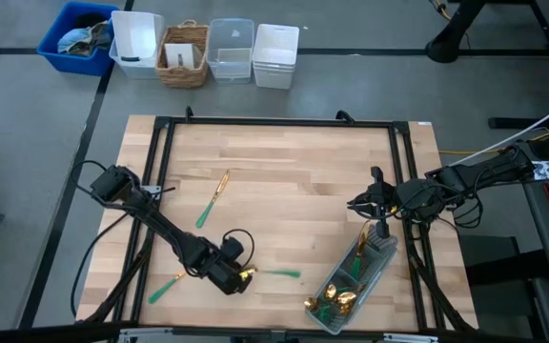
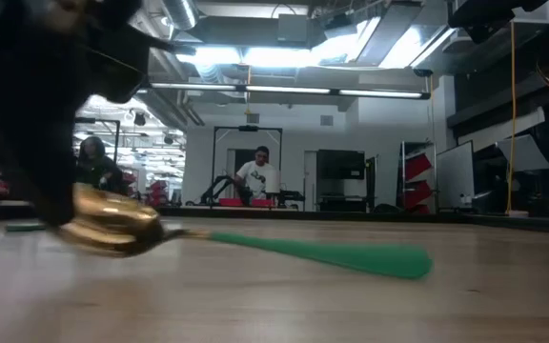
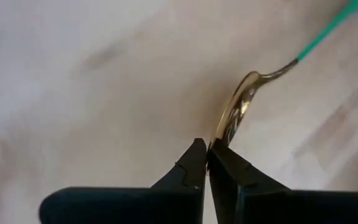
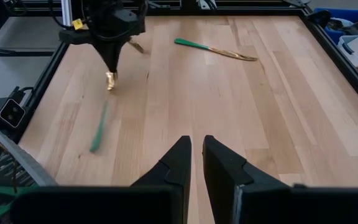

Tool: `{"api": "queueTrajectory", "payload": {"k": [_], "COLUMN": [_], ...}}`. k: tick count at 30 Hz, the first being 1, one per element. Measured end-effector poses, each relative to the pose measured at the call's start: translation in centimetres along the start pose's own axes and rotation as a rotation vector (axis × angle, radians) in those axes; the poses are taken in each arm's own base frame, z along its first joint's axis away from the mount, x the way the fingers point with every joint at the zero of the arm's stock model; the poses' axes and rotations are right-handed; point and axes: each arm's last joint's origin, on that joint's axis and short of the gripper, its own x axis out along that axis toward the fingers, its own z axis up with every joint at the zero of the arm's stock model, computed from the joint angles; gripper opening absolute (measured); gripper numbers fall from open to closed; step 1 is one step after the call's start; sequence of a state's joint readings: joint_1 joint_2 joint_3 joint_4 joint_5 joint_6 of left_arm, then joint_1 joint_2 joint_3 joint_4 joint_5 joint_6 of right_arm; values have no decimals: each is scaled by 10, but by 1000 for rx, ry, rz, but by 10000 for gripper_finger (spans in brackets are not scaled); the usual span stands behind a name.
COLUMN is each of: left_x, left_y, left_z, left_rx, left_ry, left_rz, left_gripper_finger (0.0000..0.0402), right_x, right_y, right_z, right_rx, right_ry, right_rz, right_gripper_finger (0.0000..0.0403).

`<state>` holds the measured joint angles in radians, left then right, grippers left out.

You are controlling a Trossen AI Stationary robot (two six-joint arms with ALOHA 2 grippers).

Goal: Sort silverware
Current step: Put the spoon into the utensil organizer

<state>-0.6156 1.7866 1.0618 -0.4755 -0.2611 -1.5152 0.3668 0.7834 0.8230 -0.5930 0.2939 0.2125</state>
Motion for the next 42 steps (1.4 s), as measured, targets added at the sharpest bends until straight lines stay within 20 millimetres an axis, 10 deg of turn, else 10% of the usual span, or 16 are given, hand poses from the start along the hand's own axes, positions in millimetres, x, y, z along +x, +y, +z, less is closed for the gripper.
{"api": "queueTrajectory", "payload": {"k": [8, 16, 34, 42], "left_x": [-11, -68, -121, -113], "left_y": [0, 4, -50, -60], "left_z": [13, 35, 52, 62], "left_rx": [120, 300, 1787, 1908], "left_ry": [-175, -483, -1073, -1193], "left_rz": [7, -1, 85, 73], "left_gripper_finger": [0, 0, 0, 0], "right_x": [0, 0, 0, 0], "right_y": [0, 0, 0, 0], "right_z": [0, 0, 0, 2], "right_rx": [0, 0, 30, 36], "right_ry": [-1, 0, -1, -19], "right_rz": [0, 0, 0, 4], "right_gripper_finger": [44, 44, 44, 44]}}
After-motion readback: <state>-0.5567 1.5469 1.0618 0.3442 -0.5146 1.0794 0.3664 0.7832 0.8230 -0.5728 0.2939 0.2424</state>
